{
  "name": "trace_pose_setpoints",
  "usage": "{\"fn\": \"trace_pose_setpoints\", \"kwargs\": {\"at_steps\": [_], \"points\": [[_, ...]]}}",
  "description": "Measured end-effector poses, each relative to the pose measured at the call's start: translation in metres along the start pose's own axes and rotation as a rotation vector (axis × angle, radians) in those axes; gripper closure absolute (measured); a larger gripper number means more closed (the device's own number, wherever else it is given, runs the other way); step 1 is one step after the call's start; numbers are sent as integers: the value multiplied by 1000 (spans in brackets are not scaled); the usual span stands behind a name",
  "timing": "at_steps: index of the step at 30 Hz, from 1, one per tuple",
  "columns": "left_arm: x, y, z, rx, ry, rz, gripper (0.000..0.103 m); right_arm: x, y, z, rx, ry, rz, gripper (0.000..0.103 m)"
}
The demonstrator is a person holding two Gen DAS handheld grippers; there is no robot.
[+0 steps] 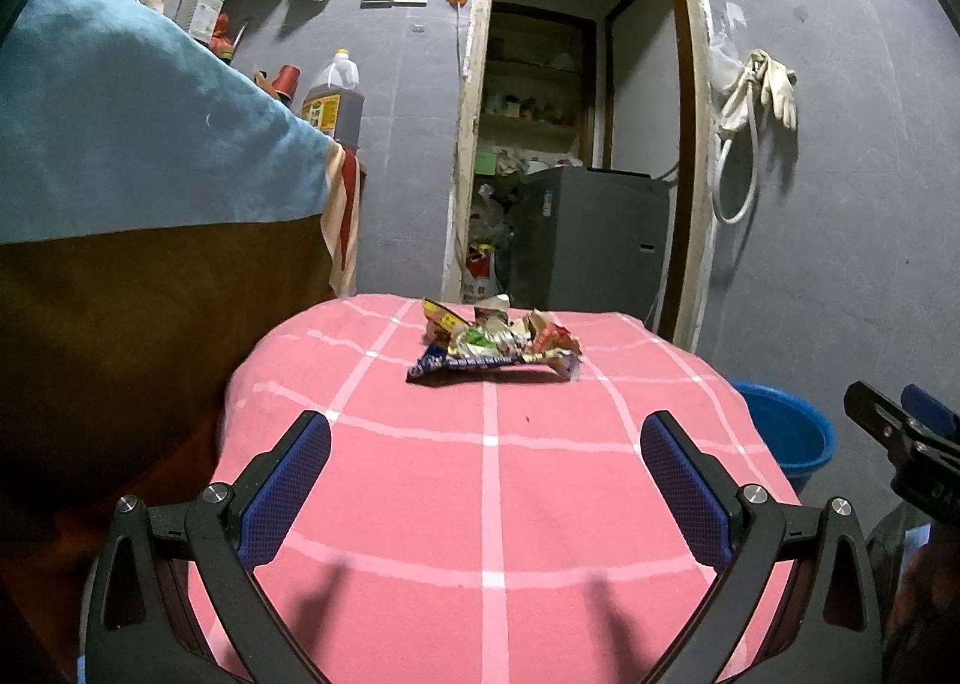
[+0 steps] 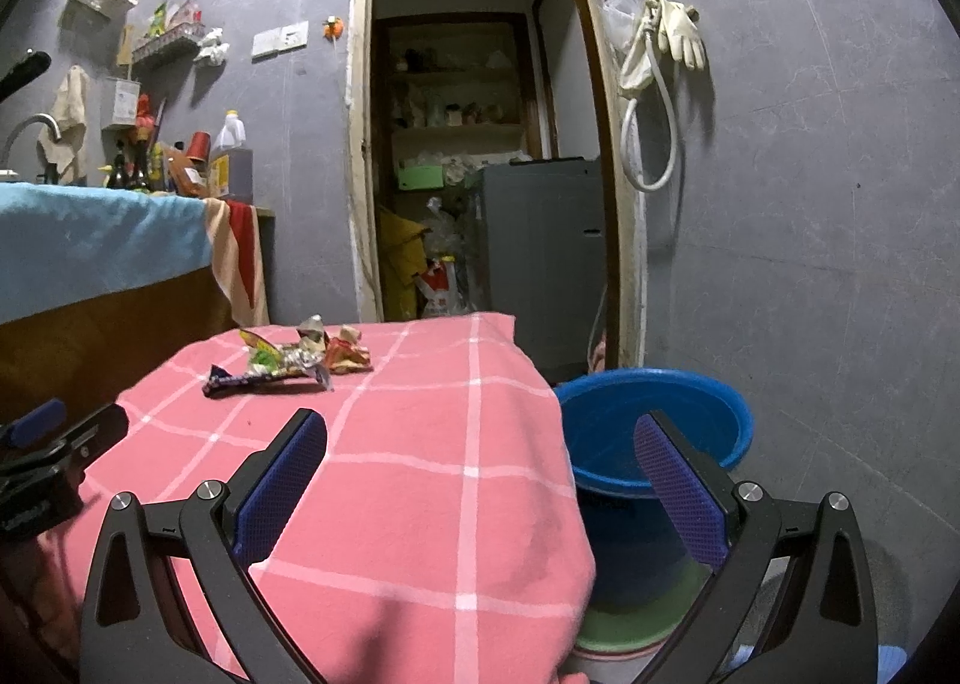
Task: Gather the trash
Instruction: 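Grasp the blue snack wrapper with the left gripper while the right gripper grasps a red-brown paper scrap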
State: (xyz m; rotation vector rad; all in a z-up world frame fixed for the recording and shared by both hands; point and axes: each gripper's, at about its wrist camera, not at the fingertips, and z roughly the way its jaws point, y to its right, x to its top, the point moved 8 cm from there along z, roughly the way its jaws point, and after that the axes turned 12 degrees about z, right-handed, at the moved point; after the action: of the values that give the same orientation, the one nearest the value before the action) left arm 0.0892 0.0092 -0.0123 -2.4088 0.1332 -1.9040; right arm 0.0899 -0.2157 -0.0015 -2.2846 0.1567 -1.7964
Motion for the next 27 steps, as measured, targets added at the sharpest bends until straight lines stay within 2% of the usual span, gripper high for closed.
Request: {"fn": "trace_pose_setpoints", "kwargs": {"at_steps": [13, 21, 27], "points": [[42, -23, 28, 47, 55, 32, 2, 58, -42, 36, 125, 111, -16, 0], [51, -42, 61, 59, 6, -35, 2, 83, -59, 76, 209, 122, -27, 0], [50, -53, 87, 82, -70, -83, 2, 92, -60, 112, 258, 83, -4, 0]]}}
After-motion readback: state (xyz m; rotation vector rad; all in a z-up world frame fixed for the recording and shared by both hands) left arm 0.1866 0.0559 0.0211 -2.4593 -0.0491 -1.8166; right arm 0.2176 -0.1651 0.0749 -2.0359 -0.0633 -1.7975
